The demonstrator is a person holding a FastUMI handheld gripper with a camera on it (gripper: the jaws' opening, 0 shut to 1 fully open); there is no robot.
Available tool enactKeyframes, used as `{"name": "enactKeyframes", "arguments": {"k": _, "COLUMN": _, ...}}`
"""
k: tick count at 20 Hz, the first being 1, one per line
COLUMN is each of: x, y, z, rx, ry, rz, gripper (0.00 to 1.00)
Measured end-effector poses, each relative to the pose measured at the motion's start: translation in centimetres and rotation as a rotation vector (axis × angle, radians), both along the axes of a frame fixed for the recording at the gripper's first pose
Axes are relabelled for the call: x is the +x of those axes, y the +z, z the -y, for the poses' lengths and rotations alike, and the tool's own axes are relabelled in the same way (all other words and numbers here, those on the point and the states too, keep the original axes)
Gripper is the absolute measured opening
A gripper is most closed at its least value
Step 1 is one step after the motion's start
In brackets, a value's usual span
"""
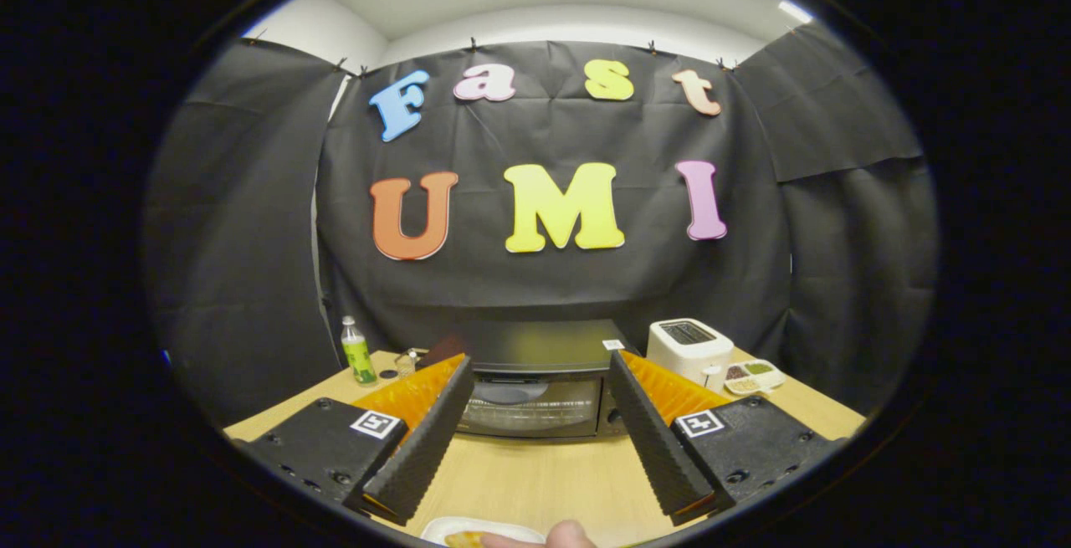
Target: Open the toaster oven, put the food inside, and close the toaster oven door.
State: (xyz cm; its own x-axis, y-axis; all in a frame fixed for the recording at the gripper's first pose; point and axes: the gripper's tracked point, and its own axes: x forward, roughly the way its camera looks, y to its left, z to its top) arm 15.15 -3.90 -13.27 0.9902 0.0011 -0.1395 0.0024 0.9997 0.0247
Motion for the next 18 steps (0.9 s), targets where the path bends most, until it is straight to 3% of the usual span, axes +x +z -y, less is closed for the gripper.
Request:
{"name": "enactKeyframes", "arguments": {"k": 9, "x": 9.9, "y": -6.0, "z": -3.8, "rx": -0.043, "ry": 0.047, "rz": -0.091, "gripper": 1.00}}
{"name": "enactKeyframes", "arguments": {"k": 18, "x": 15.3, "y": -9.2, "z": -3.5, "rx": -0.046, "ry": -0.011, "rz": -0.113, "gripper": 1.00}}
